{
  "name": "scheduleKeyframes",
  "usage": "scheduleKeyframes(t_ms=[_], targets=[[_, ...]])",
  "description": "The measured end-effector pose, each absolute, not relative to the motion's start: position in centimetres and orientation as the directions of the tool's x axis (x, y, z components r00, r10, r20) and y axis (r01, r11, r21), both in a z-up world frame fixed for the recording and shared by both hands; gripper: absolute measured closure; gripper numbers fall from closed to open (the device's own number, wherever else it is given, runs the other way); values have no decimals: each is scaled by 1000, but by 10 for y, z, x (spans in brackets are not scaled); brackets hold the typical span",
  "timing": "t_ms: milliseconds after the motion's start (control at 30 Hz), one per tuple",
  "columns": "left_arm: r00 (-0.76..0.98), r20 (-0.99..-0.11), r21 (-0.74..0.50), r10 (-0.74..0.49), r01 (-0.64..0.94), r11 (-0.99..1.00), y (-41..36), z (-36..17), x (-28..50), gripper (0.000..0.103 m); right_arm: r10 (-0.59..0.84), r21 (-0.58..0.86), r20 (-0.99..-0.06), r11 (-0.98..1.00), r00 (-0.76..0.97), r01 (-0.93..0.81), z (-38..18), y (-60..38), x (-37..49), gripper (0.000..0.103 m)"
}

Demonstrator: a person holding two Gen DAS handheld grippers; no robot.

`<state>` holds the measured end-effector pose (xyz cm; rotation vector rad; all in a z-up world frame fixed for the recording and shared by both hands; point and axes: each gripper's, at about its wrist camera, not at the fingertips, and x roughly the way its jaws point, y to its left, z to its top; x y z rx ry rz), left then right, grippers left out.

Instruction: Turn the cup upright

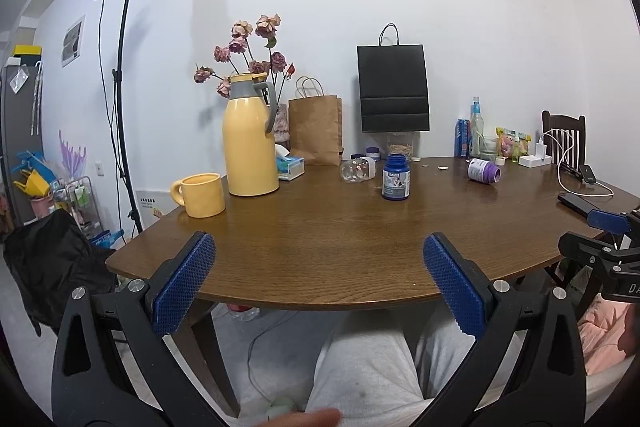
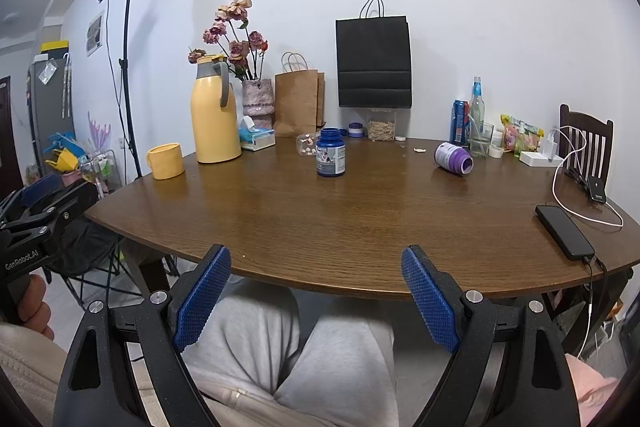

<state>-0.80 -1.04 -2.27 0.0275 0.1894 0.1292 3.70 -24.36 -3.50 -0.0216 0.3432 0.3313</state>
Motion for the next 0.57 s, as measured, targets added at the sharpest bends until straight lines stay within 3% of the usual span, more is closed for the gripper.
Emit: scheduleKeyframes(t_ms=[567], targets=[[976, -175, 48, 131, -124, 991, -8, -19, -7, 0, 316, 34, -333, 946, 888, -324, -34, -244, 37, 12]])
